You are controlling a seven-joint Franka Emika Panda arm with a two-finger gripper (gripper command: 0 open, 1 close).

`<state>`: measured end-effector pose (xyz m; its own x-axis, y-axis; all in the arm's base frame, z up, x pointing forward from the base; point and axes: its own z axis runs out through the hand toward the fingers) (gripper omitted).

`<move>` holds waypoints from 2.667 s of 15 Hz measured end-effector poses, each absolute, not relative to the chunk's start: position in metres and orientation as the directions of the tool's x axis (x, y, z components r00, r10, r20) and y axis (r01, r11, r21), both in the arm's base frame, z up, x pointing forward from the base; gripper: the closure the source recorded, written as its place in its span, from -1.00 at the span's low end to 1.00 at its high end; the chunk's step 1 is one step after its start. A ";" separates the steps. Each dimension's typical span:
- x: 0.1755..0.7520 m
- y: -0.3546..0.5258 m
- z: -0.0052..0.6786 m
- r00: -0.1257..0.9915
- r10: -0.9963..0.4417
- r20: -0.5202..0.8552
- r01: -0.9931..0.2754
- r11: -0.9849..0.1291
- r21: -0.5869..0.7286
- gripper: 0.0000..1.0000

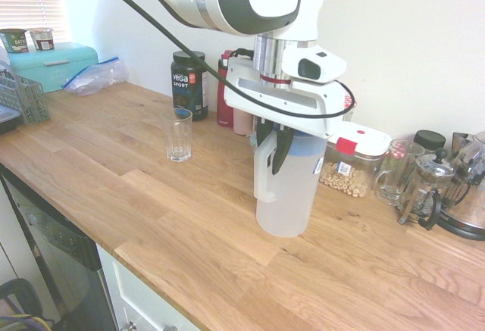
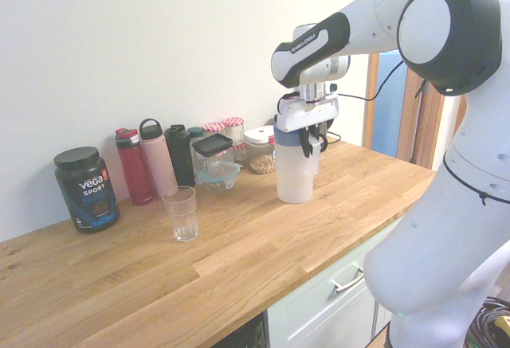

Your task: Pour me some water

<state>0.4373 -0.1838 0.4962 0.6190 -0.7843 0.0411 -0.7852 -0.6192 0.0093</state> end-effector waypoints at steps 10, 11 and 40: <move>0.414 -0.161 0.585 0.686 -0.716 0.131 -0.718 -0.695 -0.039 1.00; 0.413 -0.144 0.594 0.729 -0.670 0.138 -0.672 -0.739 -0.041 1.00; 0.493 0.153 0.512 0.926 0.234 -0.296 0.376 -0.631 0.678 1.00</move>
